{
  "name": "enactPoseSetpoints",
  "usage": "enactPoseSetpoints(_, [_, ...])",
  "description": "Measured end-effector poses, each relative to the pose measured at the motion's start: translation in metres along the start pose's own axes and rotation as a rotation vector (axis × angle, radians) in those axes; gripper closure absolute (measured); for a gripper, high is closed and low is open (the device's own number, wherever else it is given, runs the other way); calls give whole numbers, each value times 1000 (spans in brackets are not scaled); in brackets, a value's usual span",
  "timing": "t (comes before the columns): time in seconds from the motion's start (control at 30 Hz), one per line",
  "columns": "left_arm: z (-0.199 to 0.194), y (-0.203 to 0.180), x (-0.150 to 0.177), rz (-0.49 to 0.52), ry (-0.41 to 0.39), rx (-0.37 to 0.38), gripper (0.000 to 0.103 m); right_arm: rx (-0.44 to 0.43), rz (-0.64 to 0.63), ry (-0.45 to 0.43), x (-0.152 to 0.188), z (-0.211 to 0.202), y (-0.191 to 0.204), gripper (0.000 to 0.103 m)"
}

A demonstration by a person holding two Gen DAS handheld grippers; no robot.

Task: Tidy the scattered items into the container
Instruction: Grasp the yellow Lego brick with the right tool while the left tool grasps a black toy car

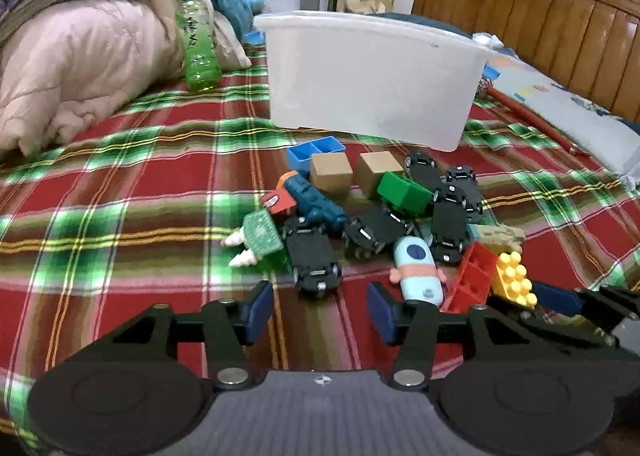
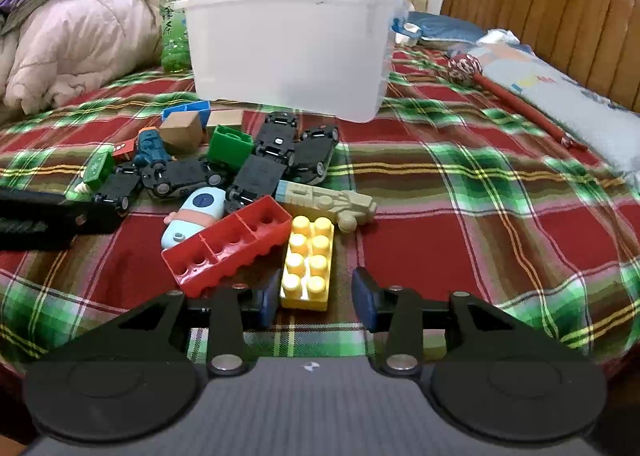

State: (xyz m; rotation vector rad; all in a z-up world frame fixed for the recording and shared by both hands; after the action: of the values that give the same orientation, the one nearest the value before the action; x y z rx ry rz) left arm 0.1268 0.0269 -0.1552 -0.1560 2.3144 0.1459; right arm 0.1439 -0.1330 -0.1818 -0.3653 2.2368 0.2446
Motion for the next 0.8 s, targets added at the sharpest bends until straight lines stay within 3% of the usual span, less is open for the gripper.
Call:
enactPoseSetpoints(0.1, [13, -7, -8, 5, -2, -18, 48, -6, 6, 1, -2, 0, 0, 59])
enactPoseSetpoints(0.17, [23, -11, -8, 5, 21, -17, 67, -9, 9, 2, -1, 0, -1, 59])
enactPoseSetpoints(0.33, [23, -4, 1, -1, 49, 26, 68, 1, -11, -4, 2, -1, -2, 59])
enactPoseSetpoints(0.53, [14, 2, 5, 53, 64, 58, 68, 48, -39, -3, 4, -2, -3, 48])
enactPoseSetpoints(0.57, [16, 3, 5, 57, 67, 55, 67, 43, -34, 1, 4, -2, -4, 50])
enactPoseSetpoints(0.67, [24, 3, 3, 49, 77, 31, 66, -6, -37, 12, 3, -1, 0, 76])
enactPoseSetpoints(0.8, [19, 4, 1, 42, 74, 75, 69, -5, -79, 16, 4, -6, 5, 76])
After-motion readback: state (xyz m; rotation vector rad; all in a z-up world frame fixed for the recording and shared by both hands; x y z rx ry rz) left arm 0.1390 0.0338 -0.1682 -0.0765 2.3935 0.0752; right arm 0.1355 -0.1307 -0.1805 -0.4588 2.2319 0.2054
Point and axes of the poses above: each gripper's, at about its wrist camera, not at the fingertips, and z roughly the way its jaws point, y to its left, x to its underside, the point moved 4 cm from there along z, roughly the way its jaws point, and after that the axes turned 9 degrees about -x, right-handed, at the moved point
